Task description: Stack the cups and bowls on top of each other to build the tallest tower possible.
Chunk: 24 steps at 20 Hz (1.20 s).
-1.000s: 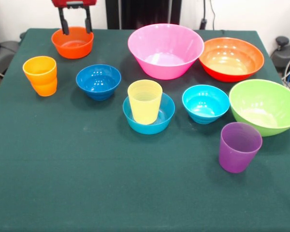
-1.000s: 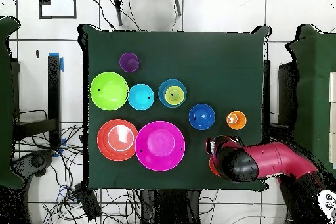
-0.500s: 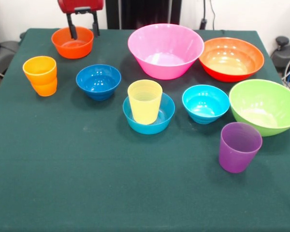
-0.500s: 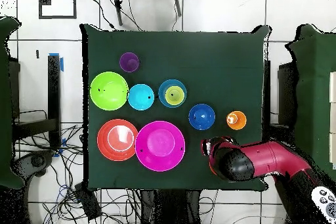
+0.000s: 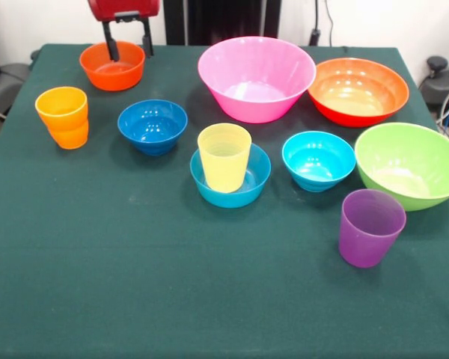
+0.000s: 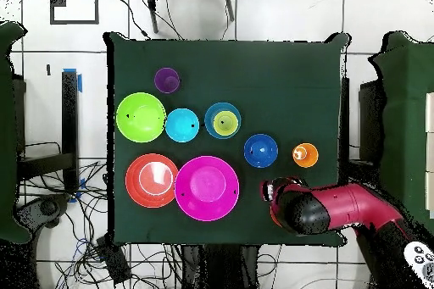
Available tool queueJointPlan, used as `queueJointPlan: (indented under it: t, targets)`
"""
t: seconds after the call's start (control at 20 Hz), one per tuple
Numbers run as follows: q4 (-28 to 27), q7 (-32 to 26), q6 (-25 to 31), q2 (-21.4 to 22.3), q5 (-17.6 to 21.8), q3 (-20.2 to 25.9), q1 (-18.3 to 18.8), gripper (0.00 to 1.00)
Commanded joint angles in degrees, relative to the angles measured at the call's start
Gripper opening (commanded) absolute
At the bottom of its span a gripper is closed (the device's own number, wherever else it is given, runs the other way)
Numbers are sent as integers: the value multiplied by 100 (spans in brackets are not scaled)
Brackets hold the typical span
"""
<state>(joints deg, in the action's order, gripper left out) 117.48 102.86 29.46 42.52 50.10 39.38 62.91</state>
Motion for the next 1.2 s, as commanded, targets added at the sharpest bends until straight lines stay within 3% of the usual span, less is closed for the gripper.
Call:
queueJointPlan:
  t: [0.05,0.9,1.2]
  targets:
    - [91,-708,23,-273,532,-184,-35,100]
    - [-109,-542,-202,-632,1064,-363,-114,100]
    - [-77,-666,-125,-612,1022,-247,55,100]
